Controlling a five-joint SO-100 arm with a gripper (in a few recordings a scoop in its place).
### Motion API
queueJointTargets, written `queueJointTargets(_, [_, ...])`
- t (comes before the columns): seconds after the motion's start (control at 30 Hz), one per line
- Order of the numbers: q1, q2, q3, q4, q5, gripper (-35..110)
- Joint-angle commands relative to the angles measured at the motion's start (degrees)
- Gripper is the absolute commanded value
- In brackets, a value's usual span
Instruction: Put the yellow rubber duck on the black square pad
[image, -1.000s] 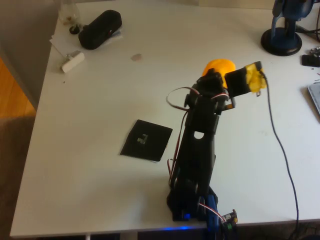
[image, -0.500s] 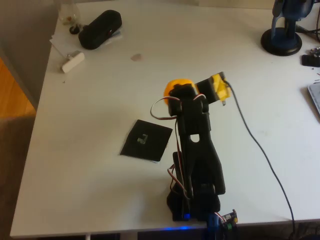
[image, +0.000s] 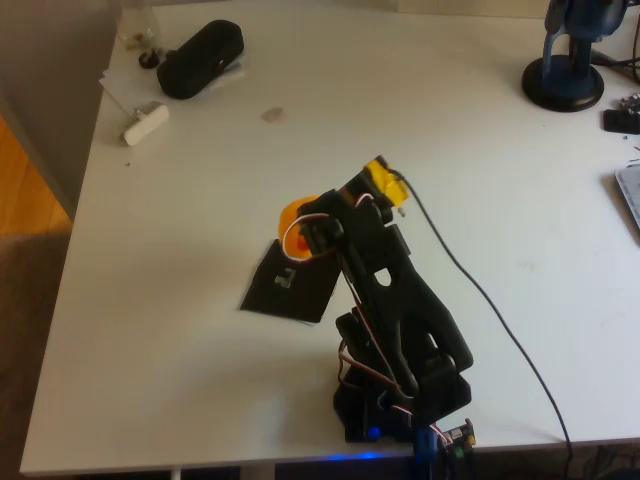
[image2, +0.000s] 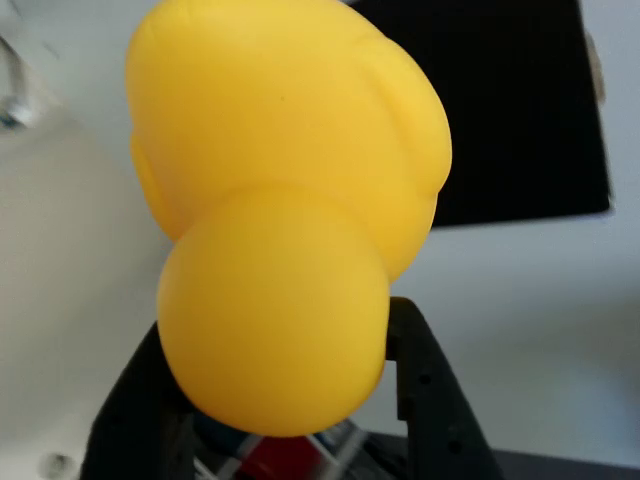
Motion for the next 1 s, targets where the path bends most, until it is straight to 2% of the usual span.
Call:
queueJointTargets(0.0, [-4.4, -2.5, 0.5, 0.9, -0.5, 13])
queueJointTargets(0.27, [-7.5, -17.8, 0.4, 0.2, -0.1, 13])
queueJointTargets(0.67, [-6.9, -22.5, -0.2, -0.4, -0.4, 14])
queueJointTargets(0.97, [-6.6, -22.6, 0.5, -6.9, -0.5, 14])
